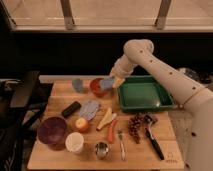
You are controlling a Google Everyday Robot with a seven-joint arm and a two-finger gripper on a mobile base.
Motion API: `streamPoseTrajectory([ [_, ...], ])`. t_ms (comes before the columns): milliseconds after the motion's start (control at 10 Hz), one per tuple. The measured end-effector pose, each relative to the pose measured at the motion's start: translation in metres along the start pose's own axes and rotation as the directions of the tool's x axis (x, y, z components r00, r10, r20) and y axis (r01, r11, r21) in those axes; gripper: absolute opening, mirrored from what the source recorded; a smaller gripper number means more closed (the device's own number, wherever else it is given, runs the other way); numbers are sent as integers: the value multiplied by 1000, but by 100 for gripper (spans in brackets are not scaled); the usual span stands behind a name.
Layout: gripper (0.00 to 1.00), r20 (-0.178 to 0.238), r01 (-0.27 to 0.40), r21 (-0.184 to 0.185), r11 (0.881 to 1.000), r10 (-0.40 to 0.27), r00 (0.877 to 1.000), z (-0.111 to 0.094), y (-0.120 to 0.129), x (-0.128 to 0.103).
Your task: Place sponge in red bowl
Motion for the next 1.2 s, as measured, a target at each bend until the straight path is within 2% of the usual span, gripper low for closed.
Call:
streamPoseTrajectory([
  [200, 0, -15, -6, -13, 1000, 6, 1000, 12, -27, 7],
  [400, 0, -10, -8, -46, 999, 7, 1000, 30, -37, 13],
  [500, 0, -7, 0, -58, 998, -1, 1000, 41, -38, 11],
  [700, 0, -7, 53, -75, 996, -54, 999, 67, -45, -10],
  [900, 0, -16, 96, -63, 993, -98, 995, 83, -49, -24],
  [1100, 0, -21, 129, -28, 991, -130, 991, 94, -54, -35],
  [1200, 0, -1, 125, -12, 992, -125, 992, 96, -58, -39],
])
